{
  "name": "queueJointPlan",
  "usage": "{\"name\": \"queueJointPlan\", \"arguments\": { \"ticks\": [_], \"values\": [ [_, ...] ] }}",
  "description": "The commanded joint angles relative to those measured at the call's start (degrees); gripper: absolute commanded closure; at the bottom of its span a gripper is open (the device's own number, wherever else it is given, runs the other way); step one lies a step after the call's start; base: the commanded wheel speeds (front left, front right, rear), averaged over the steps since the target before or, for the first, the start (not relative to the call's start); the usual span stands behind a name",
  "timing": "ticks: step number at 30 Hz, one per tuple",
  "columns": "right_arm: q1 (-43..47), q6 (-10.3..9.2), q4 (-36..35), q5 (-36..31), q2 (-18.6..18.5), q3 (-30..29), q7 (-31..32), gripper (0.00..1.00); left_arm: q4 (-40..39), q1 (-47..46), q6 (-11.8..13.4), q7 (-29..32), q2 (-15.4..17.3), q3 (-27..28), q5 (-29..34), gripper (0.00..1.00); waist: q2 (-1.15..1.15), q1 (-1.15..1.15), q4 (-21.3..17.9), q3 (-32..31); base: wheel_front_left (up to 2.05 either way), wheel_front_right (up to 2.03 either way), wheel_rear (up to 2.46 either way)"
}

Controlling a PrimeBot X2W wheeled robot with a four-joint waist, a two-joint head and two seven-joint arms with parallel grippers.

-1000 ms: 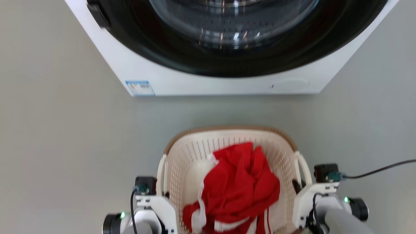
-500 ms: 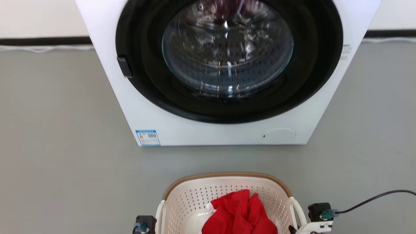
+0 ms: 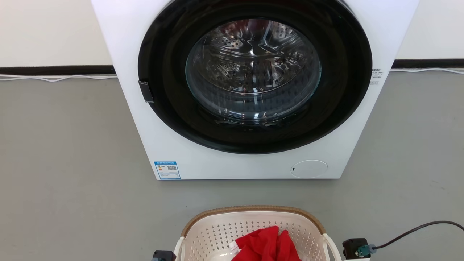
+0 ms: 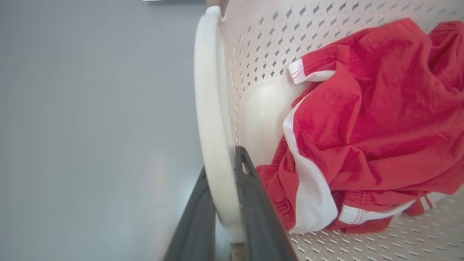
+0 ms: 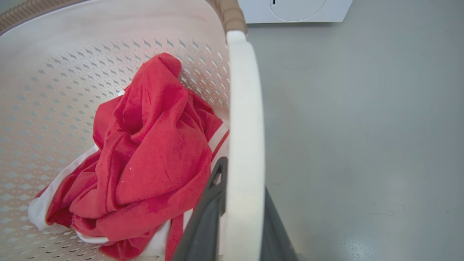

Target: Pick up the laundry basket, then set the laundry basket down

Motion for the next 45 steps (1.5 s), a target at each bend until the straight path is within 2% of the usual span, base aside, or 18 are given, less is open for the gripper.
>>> {"name": "queueJointPlan", "arguments": {
  "ticks": [1,45],
  "values": [
    [0.5,0.94,-0.4,0.3,0.1,2.0,0.1,1.00,0.2,-1.3,0.2,-0.6,1.9,0.9,-0.4,1.00,0.00,0.00,0.0,-0.3,0.00,0.00,0.00],
    [-3.0,0.94,1.7,6.6,0.1,8.3,-2.4,1.00,0.3,-3.3,0.8,-2.2,1.9,-2.5,-3.8,1.00,0.00,0.00,0.0,1.7,0.00,0.00,0.00]
  ]
}}
